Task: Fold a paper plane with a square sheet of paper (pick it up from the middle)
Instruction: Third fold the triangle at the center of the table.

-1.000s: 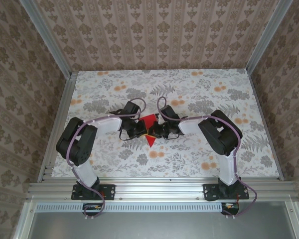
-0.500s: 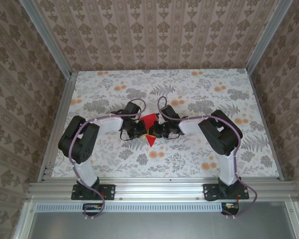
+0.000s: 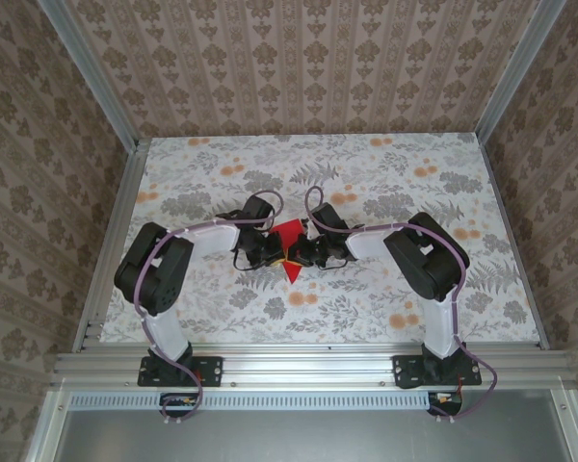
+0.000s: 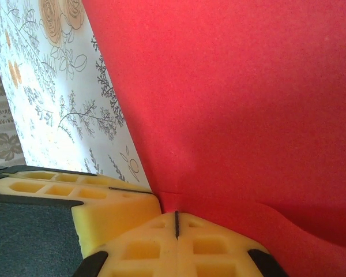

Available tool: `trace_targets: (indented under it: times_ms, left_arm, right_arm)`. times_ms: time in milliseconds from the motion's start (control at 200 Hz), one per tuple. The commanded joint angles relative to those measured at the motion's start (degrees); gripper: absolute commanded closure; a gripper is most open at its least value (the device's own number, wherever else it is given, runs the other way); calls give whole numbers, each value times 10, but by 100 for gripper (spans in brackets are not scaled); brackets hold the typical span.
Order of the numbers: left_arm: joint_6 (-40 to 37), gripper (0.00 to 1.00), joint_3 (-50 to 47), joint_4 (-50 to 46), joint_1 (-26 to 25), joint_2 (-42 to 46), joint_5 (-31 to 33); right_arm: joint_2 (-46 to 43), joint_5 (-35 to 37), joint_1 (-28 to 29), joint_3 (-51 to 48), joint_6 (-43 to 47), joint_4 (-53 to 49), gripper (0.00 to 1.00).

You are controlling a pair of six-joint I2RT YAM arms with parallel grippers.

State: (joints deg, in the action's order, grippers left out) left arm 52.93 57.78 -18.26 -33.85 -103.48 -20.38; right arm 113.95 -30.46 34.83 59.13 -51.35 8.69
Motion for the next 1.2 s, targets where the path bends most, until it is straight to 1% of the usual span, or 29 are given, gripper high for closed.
trace_targets:
  times_ms: [0, 230, 405, 530, 975, 1195]
  left_arm:
    - [-1, 100, -6, -49, -8, -44, 53]
    - [-9, 100, 1, -75, -15, -63, 66]
    - [-13, 100, 9, -91, -18, -63, 79]
    - [-16, 100, 15, -95, -19, -61, 82]
    - [-10, 100, 17, -94, -23, -64, 84]
    - [-9, 100, 16, -94, -26, -64, 84]
  right_arm:
    - [-23, -8, -2, -13, -7, -14, 100]
    - [-48, -24, -2, -14, -13, -5, 98]
    - [-60, -10, -2, -23, -12, -13, 98]
    - [-75, 4, -2, -32, 1, -37, 97]
    - [-61, -66, 10, -75, -8, 11, 96]
    - [-42, -75, 11, -71, -7, 24, 96]
